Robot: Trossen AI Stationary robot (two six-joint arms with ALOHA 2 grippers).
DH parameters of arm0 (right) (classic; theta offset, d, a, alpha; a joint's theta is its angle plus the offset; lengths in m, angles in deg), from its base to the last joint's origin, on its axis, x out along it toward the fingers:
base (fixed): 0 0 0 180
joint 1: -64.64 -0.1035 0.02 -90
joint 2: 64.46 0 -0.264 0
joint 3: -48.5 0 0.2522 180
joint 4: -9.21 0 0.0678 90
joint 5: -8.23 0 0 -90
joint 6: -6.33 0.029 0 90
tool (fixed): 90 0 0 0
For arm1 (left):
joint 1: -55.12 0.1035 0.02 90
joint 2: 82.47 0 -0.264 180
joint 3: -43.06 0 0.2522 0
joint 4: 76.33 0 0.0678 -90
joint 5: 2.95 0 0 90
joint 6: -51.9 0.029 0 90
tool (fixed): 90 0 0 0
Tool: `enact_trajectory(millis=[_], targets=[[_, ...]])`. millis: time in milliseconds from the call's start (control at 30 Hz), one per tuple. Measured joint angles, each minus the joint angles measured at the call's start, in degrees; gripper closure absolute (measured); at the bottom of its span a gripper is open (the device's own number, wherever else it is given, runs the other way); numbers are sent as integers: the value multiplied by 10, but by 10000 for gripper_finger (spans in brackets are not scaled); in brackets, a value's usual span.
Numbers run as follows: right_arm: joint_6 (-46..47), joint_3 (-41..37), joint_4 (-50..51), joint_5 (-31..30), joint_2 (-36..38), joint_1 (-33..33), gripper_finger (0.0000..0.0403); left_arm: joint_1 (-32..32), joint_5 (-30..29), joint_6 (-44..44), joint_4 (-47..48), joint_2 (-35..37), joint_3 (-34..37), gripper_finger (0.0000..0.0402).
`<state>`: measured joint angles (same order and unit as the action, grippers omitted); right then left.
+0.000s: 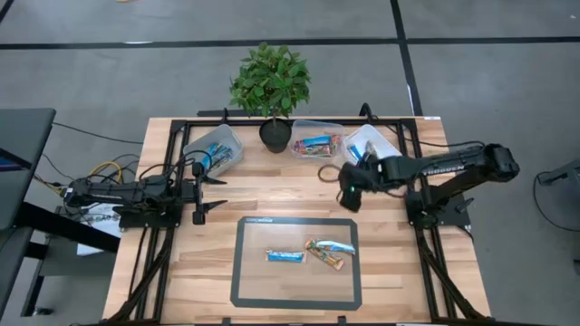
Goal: Pick and place Granola Bars by type
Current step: Put the yellow granola bar into the white bin
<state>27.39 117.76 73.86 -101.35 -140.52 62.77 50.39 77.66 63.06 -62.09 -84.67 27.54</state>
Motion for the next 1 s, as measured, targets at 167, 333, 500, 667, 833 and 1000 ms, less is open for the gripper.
enact_trajectory(millis=[167,333,500,667,833,1000], targets=[[-5,1,-30,62,-13,-76,127,0,0,0,0,0,0,148],[-3,1,-58,110,-55,-135,127,0,0,0,0,0,0,148],[0,0,-113,151,-116,-180,127,0,-1,0,0,-6,0,148],[16,18,-129,172,-172,-213,127,0,0,0,0,-7,0,148],[17,42,-136,171,-208,-234,127,0,0,0,0,-7,0,148],[25,47,-134,171,-236,-238,127,0,0,0,0,-8,0,148]])
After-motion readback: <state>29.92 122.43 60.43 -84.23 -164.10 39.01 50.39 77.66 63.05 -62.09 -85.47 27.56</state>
